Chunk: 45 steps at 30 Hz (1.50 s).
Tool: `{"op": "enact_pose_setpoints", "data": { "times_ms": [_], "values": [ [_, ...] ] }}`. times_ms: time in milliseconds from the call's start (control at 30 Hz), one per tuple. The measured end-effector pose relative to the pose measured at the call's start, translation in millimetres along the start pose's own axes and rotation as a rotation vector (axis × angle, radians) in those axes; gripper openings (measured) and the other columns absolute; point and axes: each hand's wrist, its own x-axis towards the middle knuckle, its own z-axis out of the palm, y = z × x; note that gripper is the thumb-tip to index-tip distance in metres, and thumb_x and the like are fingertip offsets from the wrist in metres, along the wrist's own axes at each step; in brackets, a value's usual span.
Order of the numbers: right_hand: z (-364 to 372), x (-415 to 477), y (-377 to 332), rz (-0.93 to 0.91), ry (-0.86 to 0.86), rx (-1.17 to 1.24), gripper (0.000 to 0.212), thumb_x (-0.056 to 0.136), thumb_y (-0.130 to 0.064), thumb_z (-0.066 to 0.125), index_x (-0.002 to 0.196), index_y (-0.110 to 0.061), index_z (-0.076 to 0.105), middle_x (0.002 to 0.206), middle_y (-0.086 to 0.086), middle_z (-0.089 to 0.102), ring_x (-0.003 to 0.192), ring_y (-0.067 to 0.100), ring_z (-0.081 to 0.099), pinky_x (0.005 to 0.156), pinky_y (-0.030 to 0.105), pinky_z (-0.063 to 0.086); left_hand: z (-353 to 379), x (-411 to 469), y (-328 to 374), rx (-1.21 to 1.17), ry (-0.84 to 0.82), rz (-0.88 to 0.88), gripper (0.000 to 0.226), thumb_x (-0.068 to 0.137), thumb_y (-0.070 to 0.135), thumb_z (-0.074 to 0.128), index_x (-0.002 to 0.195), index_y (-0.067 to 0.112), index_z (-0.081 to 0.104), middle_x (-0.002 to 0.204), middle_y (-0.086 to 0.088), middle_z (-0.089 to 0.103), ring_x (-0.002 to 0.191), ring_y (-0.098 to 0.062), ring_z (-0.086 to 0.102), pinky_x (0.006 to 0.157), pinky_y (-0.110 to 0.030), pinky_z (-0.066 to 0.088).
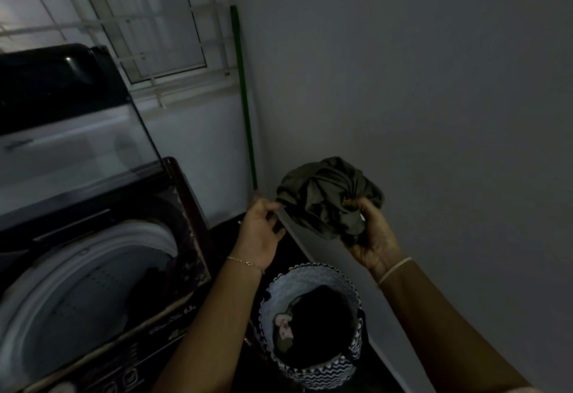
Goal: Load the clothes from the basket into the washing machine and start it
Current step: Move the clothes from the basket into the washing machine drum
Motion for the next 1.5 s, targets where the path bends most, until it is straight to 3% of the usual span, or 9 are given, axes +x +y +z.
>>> {"op": "enact_pose_setpoints", "data": {
  "times_ms": [33, 167, 300, 533, 800, 933, 1133, 1333, 1500],
  "values": [
    [2, 1, 1, -0.003, 0.002, 0.000, 0.020, 0.075, -0.012, 0.059, 0.078, -0.007, 0.079, 0.095, 0.013, 0.073, 0.077, 0.024, 0.072, 0.072, 0.031, 0.060, -1, -5, 1, 0.002, -0.019, -0.032, 0.023, 0.086, 0.027, 0.057, 0.107, 0.027, 0.065, 0.109, -0.002, 0.064, 0.109, -0.021, 0.055, 0.111, -0.045, 0.032],
    [16, -2, 7, 0.037, -0.043, -0.075, 0.044, 0.088, -0.009, 0.041, 0.062, -0.010, 0.077, 0.076, 0.008, 0.074, 0.060, 0.020, 0.071, 0.051, 0.023, 0.055, -3, -15, -2, -0.004, -0.195, -0.149, 0.067, 0.075, 0.067, 0.059, 0.130, 0.028, 0.059, 0.133, -0.002, 0.060, 0.125, -0.025, 0.053, 0.111, -0.048, 0.033],
    [35, -6, 22, 0.120, -0.083, -0.144, 0.040, 0.086, -0.010, 0.042, 0.066, -0.008, 0.077, 0.077, 0.009, 0.074, 0.061, 0.022, 0.071, 0.054, 0.026, 0.057, 2, -34, 4, -0.184, -0.235, -0.143, 0.062, 0.085, 0.062, 0.044, 0.113, 0.014, 0.071, 0.126, -0.012, 0.064, 0.111, -0.026, 0.064, 0.104, -0.046, 0.041],
    [65, -2, 55, 0.153, -0.092, -0.117, 0.028, 0.084, -0.019, 0.051, 0.091, -0.008, 0.076, 0.103, 0.012, 0.072, 0.096, 0.028, 0.066, 0.084, 0.036, 0.053, -36, -36, 17, -0.395, -0.029, -0.026, 0.068, 0.089, 0.063, 0.045, 0.132, 0.011, 0.056, 0.125, -0.015, 0.064, 0.117, -0.029, 0.057, 0.099, -0.042, 0.046],
    [120, 4, 92, 0.140, -0.213, -0.056, 0.050, 0.089, -0.051, 0.050, 0.104, -0.010, 0.075, 0.118, 0.016, 0.068, 0.105, 0.029, 0.067, 0.092, 0.039, 0.052, -77, -40, 50, -0.405, -0.028, 0.003, 0.058, 0.095, 0.053, 0.041, 0.132, 0.010, 0.056, 0.129, -0.015, 0.061, 0.119, -0.030, 0.056, 0.093, -0.040, 0.048],
    [156, 15, 130, 0.218, -0.232, -0.034, 0.055, 0.091, -0.053, 0.045, 0.094, -0.007, 0.077, 0.110, 0.017, 0.070, 0.093, 0.030, 0.071, 0.079, 0.043, 0.059, -121, -47, 77, -0.366, 0.047, 0.038, 0.053, 0.097, 0.048, 0.040, 0.129, 0.009, 0.058, 0.129, -0.015, 0.061, 0.118, -0.029, 0.056, 0.098, -0.040, 0.045],
    [196, 52, 212, 0.315, -0.224, -0.076, 0.048, 0.091, -0.039, 0.053, 0.127, -0.008, 0.060, 0.129, 0.019, 0.060, 0.117, 0.036, 0.058, 0.104, 0.047, 0.043, -223, -60, 123, -0.132, 0.335, 0.083, 0.042, 0.093, 0.029, 0.048, 0.127, 0.007, 0.059, 0.122, -0.014, 0.064, 0.096, -0.026, 0.064, 0.078, -0.031, 0.054],
    [236, 89, 296, 0.272, -0.277, -0.223, 0.090, 0.057, -0.035, 0.084, 0.135, -0.003, 0.050, 0.136, 0.024, 0.052, 0.124, 0.040, 0.052, 0.107, 0.053, 0.039, -316, -76, 168, -0.052, 0.435, 0.048, 0.031, 0.093, 0.030, 0.051, 0.107, 0.008, 0.068, 0.099, -0.012, 0.071, 0.085, -0.024, 0.068, 0.063, -0.025, 0.055],
    [246, 103, 351, 0.422, -0.194, -0.250, 0.032, 0.094, -0.025, 0.048, 0.101, -0.005, 0.073, 0.106, 0.019, 0.069, 0.090, 0.028, 0.071, 0.079, 0.034, 0.059, -380, -78, 173, -0.089, 0.473, -0.001, 0.046, 0.088, 0.035, 0.061, 0.124, 0.007, 0.062, 0.126, -0.016, 0.062, 0.120, -0.033, 0.056, 0.090, -0.039, 0.051]
  ]
}}
